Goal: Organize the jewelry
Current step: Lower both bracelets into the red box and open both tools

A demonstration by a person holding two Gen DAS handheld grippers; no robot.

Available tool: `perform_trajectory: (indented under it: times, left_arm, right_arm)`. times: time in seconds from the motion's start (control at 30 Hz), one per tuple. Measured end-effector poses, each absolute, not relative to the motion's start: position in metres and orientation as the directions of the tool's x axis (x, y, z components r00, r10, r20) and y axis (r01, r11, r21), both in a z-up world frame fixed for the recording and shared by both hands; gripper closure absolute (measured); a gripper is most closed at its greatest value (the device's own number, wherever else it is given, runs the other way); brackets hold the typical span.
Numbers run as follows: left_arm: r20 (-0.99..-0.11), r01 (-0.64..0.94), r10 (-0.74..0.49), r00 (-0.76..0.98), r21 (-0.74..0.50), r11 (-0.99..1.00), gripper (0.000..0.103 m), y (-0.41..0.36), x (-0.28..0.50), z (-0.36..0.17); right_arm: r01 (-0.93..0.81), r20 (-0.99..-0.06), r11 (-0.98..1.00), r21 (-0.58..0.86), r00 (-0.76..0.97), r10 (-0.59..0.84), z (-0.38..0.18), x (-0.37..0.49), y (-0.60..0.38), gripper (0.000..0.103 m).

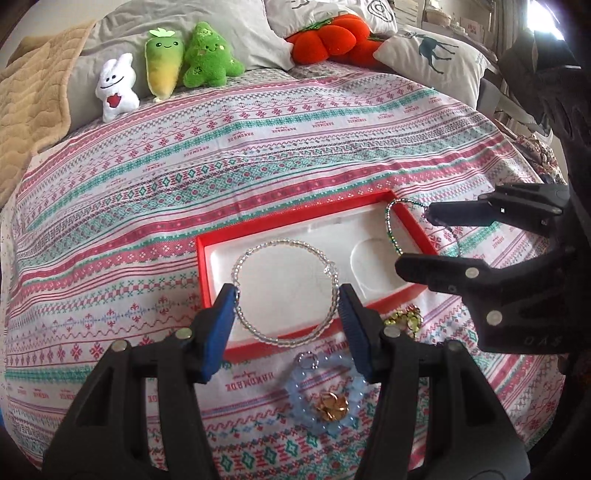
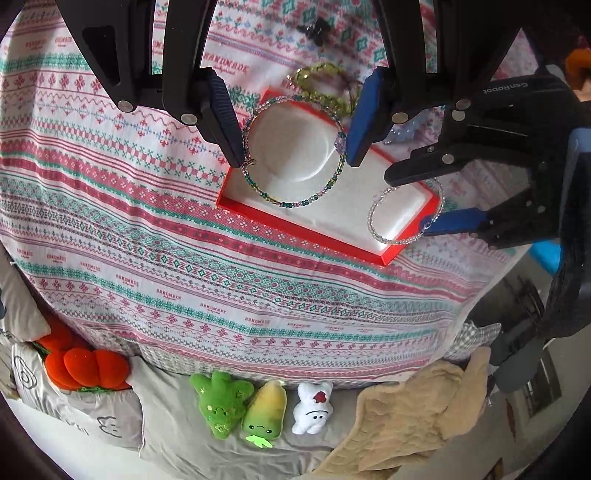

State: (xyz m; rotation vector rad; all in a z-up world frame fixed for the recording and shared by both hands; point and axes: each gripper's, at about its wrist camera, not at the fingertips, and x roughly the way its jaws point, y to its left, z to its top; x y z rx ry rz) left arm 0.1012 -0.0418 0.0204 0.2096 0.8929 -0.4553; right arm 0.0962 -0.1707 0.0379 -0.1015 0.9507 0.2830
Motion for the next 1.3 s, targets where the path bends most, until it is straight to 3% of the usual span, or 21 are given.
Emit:
perform_trajectory:
  times: [0.57, 0.87, 1.3]
  left_arm:
    - [-0.797, 0.448, -0.281, 0.534, -0.014, 0.894, 0.041, -0.036, 0.123, 0.01]
    - [-0.784, 0.445, -0.294, 0.547, -0.025, 0.895, 0.027, -0.028, 0.107, 0.027]
    - [-0.833, 0.364, -0.236, 0.5, -0.045, 0.93, 0.019, -0.01, 0.079, 0.022]
  right_arm:
    - [-0.313, -0.818, 0.949, -0.03, 0.553, 0.156, 0.024, 0.112, -0.157, 0.04]
    - [-0.332, -0.802, 0.943, -0.036, 0.572, 0.171, 0.04, 0.095, -0.156, 0.034]
    - [-0.331, -0.826, 0.943, -0.033, 0.54, 0.16, 0.044, 0.059, -0.16, 0.028]
